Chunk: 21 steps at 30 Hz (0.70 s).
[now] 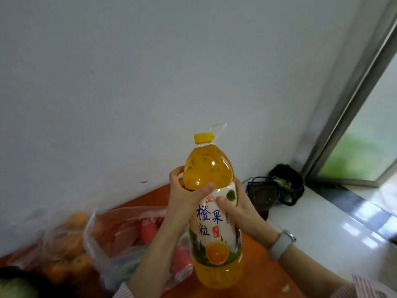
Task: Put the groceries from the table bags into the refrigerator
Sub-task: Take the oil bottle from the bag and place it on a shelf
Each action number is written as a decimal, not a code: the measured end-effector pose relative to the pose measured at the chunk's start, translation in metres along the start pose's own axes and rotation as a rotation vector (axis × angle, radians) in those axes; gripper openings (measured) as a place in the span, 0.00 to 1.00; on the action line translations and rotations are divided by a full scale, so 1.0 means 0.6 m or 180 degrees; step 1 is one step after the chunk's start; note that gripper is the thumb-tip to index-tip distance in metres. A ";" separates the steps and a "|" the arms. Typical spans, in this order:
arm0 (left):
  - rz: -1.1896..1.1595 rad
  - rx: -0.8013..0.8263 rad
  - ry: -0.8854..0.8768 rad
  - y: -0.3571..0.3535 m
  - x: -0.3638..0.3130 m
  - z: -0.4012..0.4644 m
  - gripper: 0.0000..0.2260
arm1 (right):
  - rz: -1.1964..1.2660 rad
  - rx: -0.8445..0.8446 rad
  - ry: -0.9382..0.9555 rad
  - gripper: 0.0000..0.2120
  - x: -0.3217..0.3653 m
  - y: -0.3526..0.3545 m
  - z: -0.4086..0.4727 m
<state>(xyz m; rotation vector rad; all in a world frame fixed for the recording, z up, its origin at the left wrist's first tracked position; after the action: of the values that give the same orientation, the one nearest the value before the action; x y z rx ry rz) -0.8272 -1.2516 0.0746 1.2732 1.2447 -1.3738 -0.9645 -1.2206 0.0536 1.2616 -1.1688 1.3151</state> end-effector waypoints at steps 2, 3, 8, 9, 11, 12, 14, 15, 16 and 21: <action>0.0215 0.0345 -0.0076 -0.067 -0.011 -0.014 0.42 | 0.0132 -0.0458 0.0158 0.42 0.009 0.049 -0.049; 0.0287 0.0562 -0.0128 -0.105 -0.019 -0.024 0.39 | 0.0185 -0.0673 0.0239 0.43 0.015 0.075 -0.078; 0.0383 0.2012 -0.0582 -0.332 -0.058 -0.120 0.33 | 0.0495 -0.1800 0.0542 0.47 0.055 0.233 -0.269; 0.0397 0.2282 -0.0727 -0.381 -0.061 -0.152 0.34 | 0.0552 -0.1989 0.0596 0.47 0.065 0.267 -0.314; 0.0503 0.2867 -0.0935 -0.477 -0.058 -0.225 0.37 | 0.0626 -0.2337 0.0604 0.49 0.083 0.333 -0.416; 0.0523 0.3149 -0.0956 -0.522 -0.051 -0.265 0.39 | 0.0646 -0.2481 0.0591 0.49 0.091 0.362 -0.473; 0.0401 0.3581 -0.0806 -0.609 -0.023 -0.353 0.40 | 0.0581 -0.2749 0.0524 0.43 0.099 0.412 -0.594; 0.0317 0.3739 -0.0710 -0.649 -0.004 -0.398 0.40 | 0.0511 -0.2914 0.0458 0.38 0.096 0.431 -0.656; 0.0241 0.3872 -0.0642 -0.689 0.014 -0.446 0.40 | 0.0437 -0.3106 0.0388 0.33 0.091 0.447 -0.719; 0.0113 0.4640 -0.0344 -0.861 0.126 -0.676 0.45 | 0.0113 -0.4175 -0.0114 0.34 0.040 0.484 -1.007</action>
<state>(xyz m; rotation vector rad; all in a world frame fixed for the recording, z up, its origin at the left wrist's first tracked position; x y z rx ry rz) -1.2910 -0.7807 0.0644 2.0177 -0.0768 -2.3673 -1.3171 -0.6497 0.0595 0.2766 -1.6261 0.3009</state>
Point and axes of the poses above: each hand's wrist, its own z-axis towards the middle knuckle, its own y-axis out of the back of the hand, x = y × z, the point moved 3 cm from there along z, towards the middle knuckle, and after that the axes turned 1 degree about -y, right-handed, at the moved point
